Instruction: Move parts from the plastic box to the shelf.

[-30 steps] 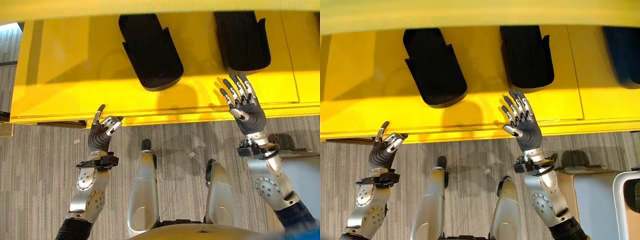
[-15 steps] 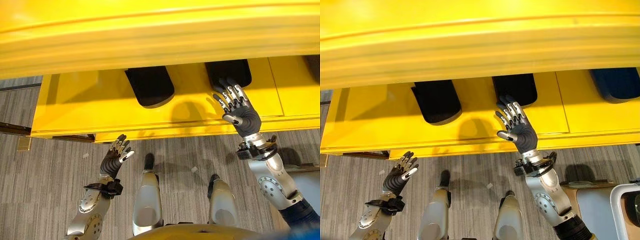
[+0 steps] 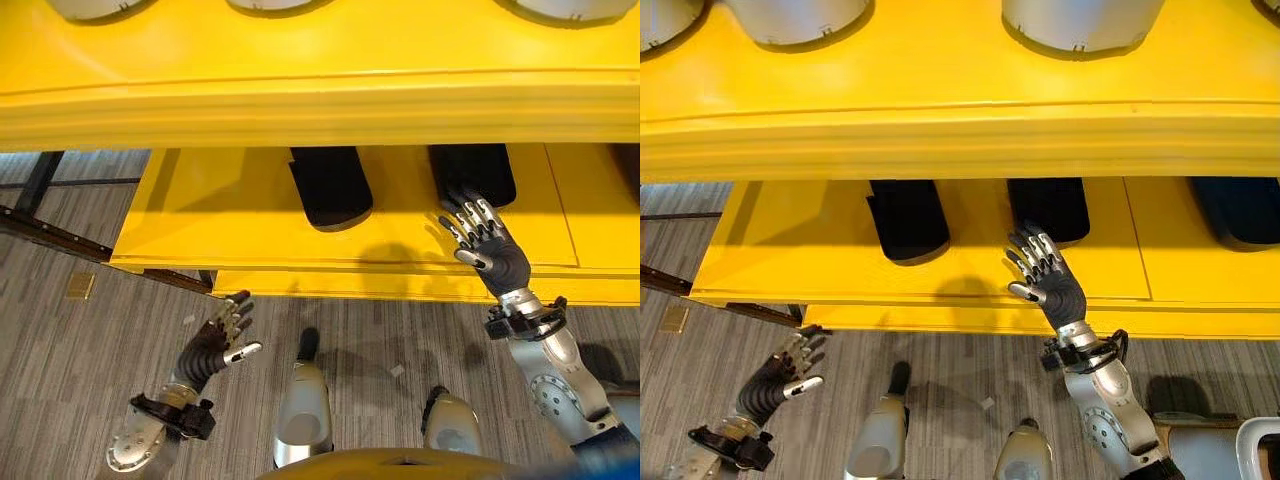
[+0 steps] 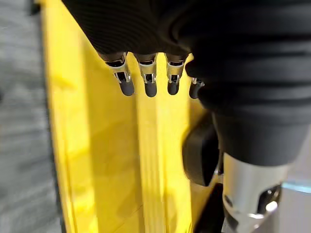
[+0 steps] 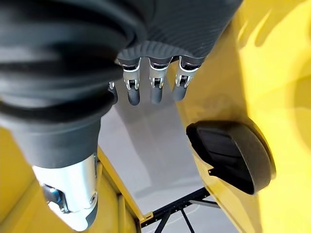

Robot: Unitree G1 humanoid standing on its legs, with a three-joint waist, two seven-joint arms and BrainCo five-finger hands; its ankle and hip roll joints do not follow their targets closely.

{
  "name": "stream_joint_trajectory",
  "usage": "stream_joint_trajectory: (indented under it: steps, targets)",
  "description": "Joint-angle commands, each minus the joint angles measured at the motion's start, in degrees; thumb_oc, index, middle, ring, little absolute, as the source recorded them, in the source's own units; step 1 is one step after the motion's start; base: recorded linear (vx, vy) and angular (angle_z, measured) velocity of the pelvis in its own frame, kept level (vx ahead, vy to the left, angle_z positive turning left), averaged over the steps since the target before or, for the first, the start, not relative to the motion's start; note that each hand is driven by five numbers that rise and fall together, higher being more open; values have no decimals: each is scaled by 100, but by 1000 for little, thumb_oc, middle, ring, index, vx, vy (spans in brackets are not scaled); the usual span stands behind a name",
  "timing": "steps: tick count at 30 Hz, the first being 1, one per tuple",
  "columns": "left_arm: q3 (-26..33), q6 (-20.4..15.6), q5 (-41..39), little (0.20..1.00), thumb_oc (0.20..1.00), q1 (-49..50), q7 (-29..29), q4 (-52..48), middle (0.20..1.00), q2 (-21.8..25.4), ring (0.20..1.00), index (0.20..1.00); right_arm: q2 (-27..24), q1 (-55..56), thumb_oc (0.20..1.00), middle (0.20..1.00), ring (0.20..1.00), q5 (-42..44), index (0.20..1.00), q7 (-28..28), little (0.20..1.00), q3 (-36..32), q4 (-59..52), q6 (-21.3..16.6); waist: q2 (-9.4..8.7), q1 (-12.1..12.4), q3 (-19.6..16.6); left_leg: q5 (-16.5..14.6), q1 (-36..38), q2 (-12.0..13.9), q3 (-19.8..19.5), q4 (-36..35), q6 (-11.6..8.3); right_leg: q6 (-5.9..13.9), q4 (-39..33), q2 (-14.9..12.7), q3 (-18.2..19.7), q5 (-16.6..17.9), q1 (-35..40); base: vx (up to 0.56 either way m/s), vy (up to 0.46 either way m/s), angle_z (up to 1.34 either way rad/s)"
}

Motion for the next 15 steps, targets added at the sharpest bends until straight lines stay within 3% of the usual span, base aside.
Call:
stream_joint_trajectory:
  steps: [1,6,8,15]
  targets:
    - [503,-746,1275,1000,1000,109,577,-539,1000,470,1000,1000,-175,-192,1000,1000,1000,-38,1000,142,1000,-170,-243,-354,-96,27,-159,553,-10,422,55,38,-179,-38,339,-37,7,643,-415,0,0,0]
    - [881,-968,1724,1000,1000,73,1043,-804,1000,587,1000,1000,-239,-90,1000,1000,1000,33,1000,130,1000,-231,-260,-417,-82,33,-191,559,-14,410,69,23,-191,-23,343,-64,26,663,-436,0,0,0]
    - [1049,-1060,2243,1000,1000,-20,1363,-920,1000,727,1000,1000,-283,-78,1000,1000,1000,65,1000,113,1000,-234,-267,-462,-78,24,-205,554,-16,410,75,25,-198,-18,356,-72,33,665,-446,0,0,0]
    - [1015,-1114,3600,1000,1000,-547,2208,-930,1000,1023,1000,1000,-372,-142,1000,1000,1000,77,1000,78,1000,-141,-235,-519,-119,-51,-236,516,-3,411,147,50,-220,-8,366,-96,111,685,-477,2,6,-1]
